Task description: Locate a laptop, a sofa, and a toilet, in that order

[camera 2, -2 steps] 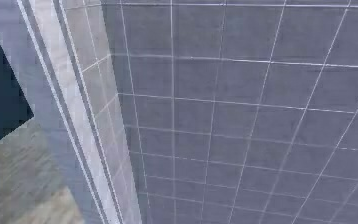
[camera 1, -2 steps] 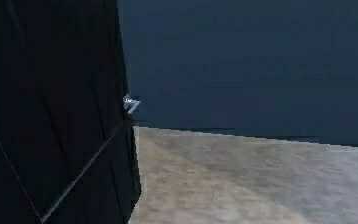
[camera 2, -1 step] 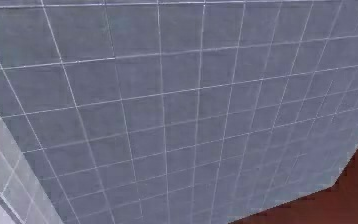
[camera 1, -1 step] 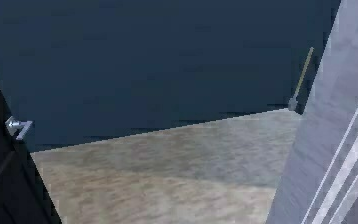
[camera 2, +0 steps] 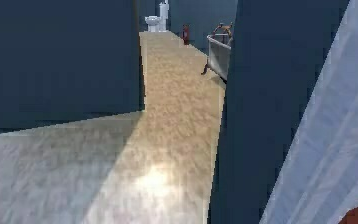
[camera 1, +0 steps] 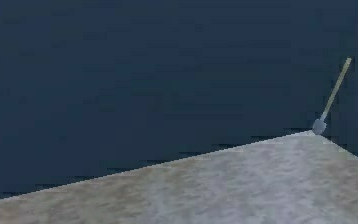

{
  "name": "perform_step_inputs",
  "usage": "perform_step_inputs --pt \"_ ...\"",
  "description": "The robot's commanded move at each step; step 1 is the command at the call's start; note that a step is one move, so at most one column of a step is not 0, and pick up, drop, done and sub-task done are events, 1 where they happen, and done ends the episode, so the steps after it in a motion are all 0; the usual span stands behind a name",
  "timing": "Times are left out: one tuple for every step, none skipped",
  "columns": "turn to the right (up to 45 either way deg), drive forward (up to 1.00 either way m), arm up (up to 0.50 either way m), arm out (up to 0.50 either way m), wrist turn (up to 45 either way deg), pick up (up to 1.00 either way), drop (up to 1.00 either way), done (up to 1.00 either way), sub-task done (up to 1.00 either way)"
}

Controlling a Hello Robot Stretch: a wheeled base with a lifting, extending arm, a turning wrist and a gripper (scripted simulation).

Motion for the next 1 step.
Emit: perform_step_inputs --pt "45.0 0.00 0.00 0.00 0.0 0.00 0.00 0.00 0.00"
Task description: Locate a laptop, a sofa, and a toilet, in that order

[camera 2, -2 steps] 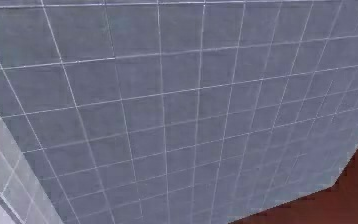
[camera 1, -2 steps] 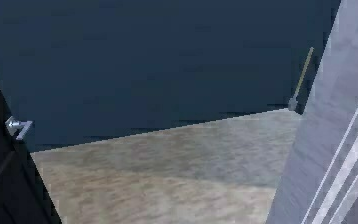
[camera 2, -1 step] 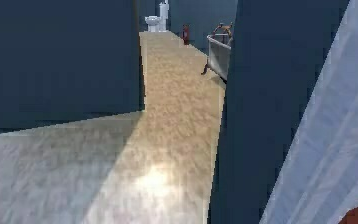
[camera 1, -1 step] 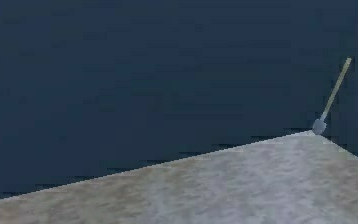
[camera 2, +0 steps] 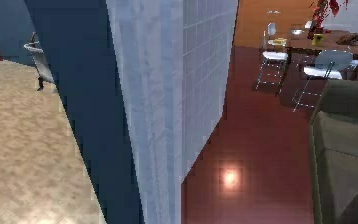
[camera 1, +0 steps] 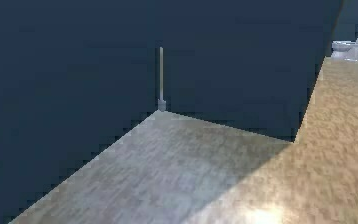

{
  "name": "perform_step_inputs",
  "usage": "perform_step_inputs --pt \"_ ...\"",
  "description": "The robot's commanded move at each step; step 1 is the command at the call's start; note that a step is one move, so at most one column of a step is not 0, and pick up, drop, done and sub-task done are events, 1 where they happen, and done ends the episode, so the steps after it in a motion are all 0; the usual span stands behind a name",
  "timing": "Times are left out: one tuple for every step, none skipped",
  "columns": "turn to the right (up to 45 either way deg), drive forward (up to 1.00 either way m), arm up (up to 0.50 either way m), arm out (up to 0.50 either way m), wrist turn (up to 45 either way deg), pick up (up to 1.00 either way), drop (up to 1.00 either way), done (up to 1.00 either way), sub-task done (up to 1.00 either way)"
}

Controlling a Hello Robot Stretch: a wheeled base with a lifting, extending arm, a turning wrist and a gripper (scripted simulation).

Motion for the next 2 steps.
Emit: perform_step_inputs --pt "18.0 0.00 0.00 0.00 0.0 0.00 0.00 0.00 0.00" --pt "0.0 0.65 0.00 0.00 0.0 0.00 0.00 0.00 0.00"
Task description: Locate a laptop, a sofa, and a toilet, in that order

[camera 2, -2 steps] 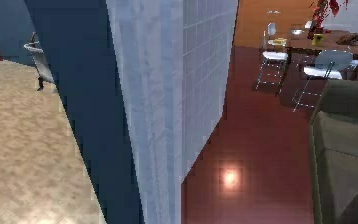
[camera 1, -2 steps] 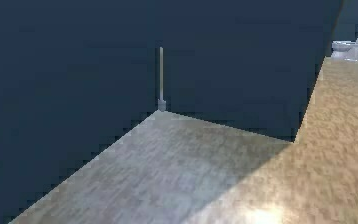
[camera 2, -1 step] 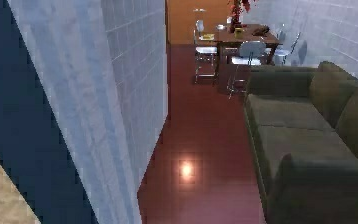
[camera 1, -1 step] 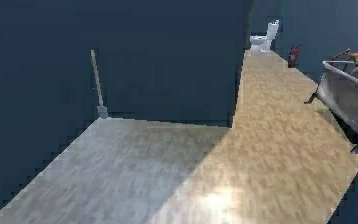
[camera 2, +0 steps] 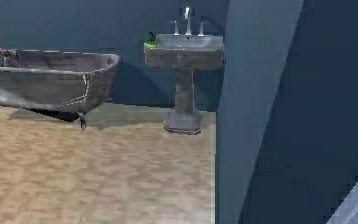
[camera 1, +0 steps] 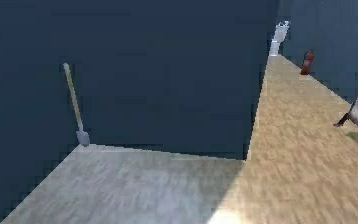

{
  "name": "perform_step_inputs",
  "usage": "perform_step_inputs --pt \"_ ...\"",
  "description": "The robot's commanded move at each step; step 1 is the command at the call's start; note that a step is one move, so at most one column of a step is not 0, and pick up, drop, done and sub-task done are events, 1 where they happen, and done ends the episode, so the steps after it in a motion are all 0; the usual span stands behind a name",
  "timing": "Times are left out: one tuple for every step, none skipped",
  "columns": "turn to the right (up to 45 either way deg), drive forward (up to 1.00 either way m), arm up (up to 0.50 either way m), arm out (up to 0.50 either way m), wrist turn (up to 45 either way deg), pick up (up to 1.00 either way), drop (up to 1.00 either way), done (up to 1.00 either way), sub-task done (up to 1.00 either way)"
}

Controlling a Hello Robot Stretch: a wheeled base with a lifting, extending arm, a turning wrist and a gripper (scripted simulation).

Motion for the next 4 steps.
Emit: perform_step_inputs --pt "42.0 0.00 0.00 0.00 0.0 0.00 0.00 0.00 0.00" --pt "0.0 1.00 0.00 0.00 0.0 0.00 0.00 0.00 0.00" --pt "0.0 1.00 0.00 0.00 0.0 0.00 0.00 0.00 0.00" --pt "-33.0 0.00 0.00 0.00 0.0 0.00 0.00 0.00 0.00"
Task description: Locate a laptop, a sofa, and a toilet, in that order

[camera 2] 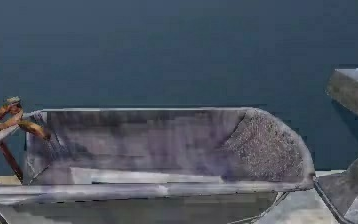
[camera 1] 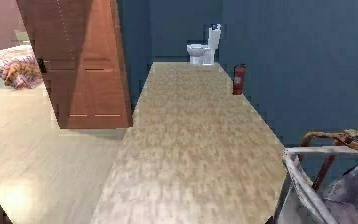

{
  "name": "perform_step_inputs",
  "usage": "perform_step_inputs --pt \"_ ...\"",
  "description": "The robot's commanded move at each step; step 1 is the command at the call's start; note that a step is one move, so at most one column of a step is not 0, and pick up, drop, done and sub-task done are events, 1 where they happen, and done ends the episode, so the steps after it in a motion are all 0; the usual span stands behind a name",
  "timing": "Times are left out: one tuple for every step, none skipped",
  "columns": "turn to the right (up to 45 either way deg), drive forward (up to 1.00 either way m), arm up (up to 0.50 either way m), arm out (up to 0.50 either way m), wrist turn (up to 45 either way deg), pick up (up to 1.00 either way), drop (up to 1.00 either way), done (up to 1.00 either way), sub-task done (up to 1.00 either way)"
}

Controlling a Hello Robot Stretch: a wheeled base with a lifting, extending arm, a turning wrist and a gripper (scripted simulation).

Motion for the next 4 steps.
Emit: perform_step_inputs --pt "0.0 1.00 0.00 0.00 0.0 0.00 0.00 0.00 0.00" --pt "-3.0 0.00 0.00 0.00 0.0 0.00 0.00 0.00 0.00" --pt "9.0 0.00 0.00 0.00 0.0 0.00 0.00 0.00 0.00" --pt "0.0 1.00 0.00 0.00 0.0 0.00 0.00 0.00 0.00"
